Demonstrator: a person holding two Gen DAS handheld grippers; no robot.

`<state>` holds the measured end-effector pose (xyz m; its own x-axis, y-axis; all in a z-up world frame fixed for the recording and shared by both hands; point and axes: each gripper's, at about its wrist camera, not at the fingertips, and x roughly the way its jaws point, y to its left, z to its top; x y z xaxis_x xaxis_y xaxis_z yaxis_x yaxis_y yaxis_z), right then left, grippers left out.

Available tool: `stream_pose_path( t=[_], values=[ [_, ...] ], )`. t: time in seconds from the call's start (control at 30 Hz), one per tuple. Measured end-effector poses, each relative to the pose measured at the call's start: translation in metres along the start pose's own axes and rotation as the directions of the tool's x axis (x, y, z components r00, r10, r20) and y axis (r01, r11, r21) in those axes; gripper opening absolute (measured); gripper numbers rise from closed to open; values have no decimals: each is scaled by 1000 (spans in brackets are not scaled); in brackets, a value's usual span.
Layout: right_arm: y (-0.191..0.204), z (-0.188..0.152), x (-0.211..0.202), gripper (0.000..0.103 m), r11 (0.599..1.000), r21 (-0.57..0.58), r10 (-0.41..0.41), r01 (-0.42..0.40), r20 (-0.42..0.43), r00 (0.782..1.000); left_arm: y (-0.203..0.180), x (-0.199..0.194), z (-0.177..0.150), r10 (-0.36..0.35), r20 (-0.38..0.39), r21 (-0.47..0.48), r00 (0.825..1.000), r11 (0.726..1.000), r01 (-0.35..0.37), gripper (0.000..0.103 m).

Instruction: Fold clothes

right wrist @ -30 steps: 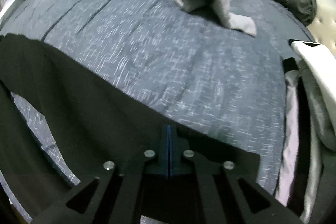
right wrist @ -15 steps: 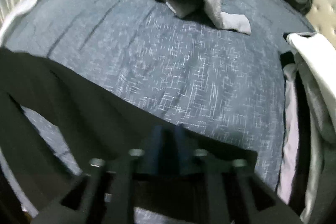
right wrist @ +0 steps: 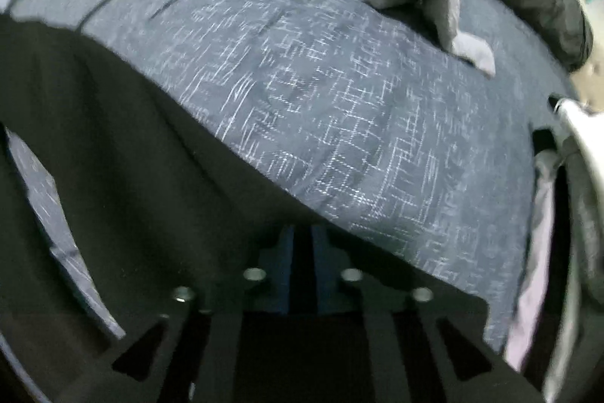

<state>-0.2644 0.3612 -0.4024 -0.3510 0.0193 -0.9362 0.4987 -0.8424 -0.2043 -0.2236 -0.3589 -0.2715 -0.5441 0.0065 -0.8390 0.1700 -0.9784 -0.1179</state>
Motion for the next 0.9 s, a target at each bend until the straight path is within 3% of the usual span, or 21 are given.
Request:
stream_pose_path(
  t=[0.27,0.57,0.7,0.9],
  values=[
    [-10,-6,-27,1,1000,30,-6,4,92,996,1,-10,1,-2,12,-1,1000,1000,2,2],
    [-47,7,-77,1,992,109,-91,68,229,969,4,-32,9,-14,53,-15,999,1000,15,2],
    [-57,14,-90,1,984,144,-136,103,242,961,6,-34,14,-16,65,-22,998,1000,17,2],
    [-62,37,-72,1,980,144,-165,137,200,966,8,-16,20,-9,46,-34,999,999,10,2]
  ],
)
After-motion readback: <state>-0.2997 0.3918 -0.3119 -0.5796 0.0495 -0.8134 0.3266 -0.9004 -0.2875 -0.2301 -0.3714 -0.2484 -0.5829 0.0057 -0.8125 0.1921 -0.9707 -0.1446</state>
